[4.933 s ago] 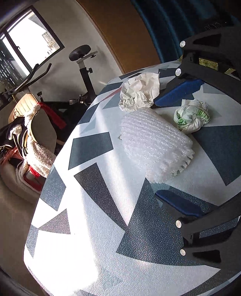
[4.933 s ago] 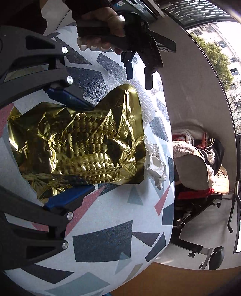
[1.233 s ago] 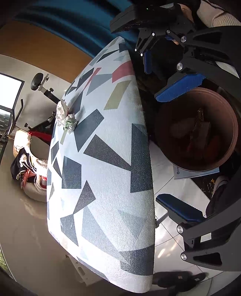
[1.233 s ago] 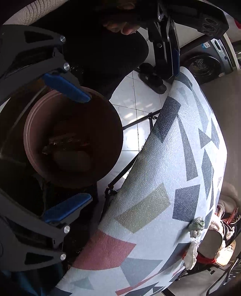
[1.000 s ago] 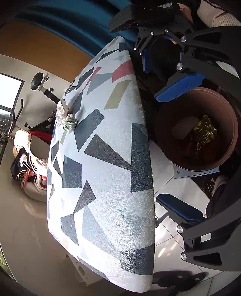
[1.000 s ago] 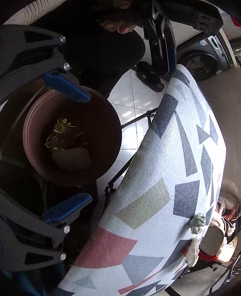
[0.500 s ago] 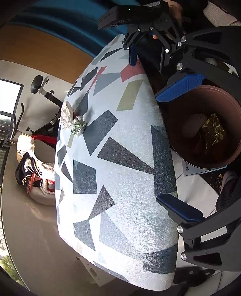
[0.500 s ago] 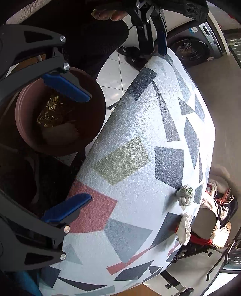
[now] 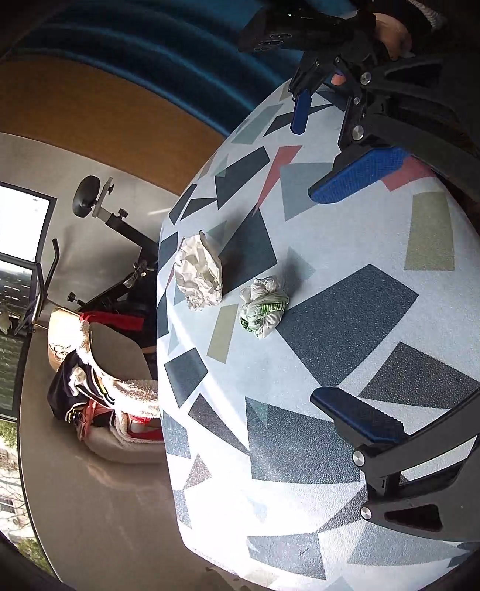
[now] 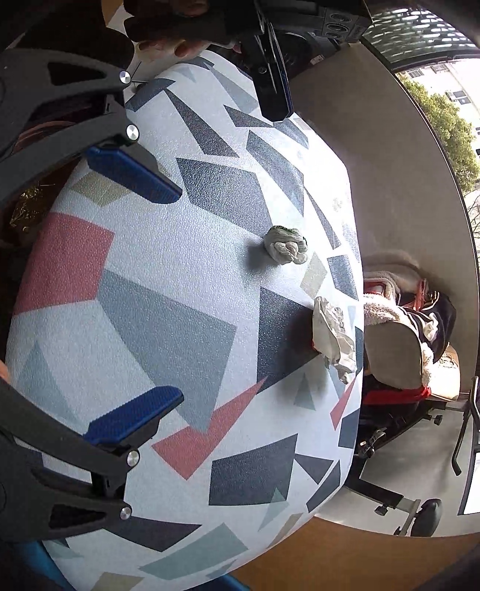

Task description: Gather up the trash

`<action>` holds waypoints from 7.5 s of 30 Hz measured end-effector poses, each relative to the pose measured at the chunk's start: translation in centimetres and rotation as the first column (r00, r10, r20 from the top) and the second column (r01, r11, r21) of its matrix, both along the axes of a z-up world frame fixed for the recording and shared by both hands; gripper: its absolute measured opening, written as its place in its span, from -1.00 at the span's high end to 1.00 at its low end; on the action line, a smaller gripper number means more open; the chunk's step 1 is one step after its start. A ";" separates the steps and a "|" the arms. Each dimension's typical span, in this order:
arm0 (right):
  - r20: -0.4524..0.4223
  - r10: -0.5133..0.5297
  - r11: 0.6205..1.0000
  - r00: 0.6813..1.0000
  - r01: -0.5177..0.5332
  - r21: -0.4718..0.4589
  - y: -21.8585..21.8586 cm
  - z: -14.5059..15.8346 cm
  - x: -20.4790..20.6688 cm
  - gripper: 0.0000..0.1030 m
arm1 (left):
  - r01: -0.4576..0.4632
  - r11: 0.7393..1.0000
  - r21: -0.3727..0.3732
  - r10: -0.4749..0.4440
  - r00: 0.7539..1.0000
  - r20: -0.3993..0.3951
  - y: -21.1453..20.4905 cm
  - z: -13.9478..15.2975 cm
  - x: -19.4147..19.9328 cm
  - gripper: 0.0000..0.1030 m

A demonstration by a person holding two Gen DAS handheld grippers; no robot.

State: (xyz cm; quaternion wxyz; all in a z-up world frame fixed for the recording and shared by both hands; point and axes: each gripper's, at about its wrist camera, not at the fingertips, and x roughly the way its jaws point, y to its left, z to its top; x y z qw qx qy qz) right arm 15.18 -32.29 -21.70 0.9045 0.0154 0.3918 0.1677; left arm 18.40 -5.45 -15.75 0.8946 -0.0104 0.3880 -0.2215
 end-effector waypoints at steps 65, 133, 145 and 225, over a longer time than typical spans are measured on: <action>0.084 0.209 0.970 0.974 -0.196 -0.142 4.5 4.4 0.7 0.41 | -0.097 0.992 0.082 0.105 0.990 -0.099 4.6 -0.1 -7.5 -0.11; -0.170 0.475 0.857 0.864 -0.498 -0.136 13.1 -3.8 -14.5 0.39 | -0.375 0.919 0.124 0.365 0.926 0.093 8.9 4.0 -20.0 -0.89; -0.202 0.491 0.844 0.847 -0.520 -0.132 14.0 -4.7 -14.7 0.13 | -0.367 0.925 0.099 0.359 0.929 0.091 9.2 3.8 -20.2 -0.89; 0.338 0.043 0.996 0.940 -0.016 -0.082 5.5 19.7 -11.0 -0.89 | -0.369 0.914 0.170 0.286 0.881 0.377 5.6 18.6 -19.2 -0.89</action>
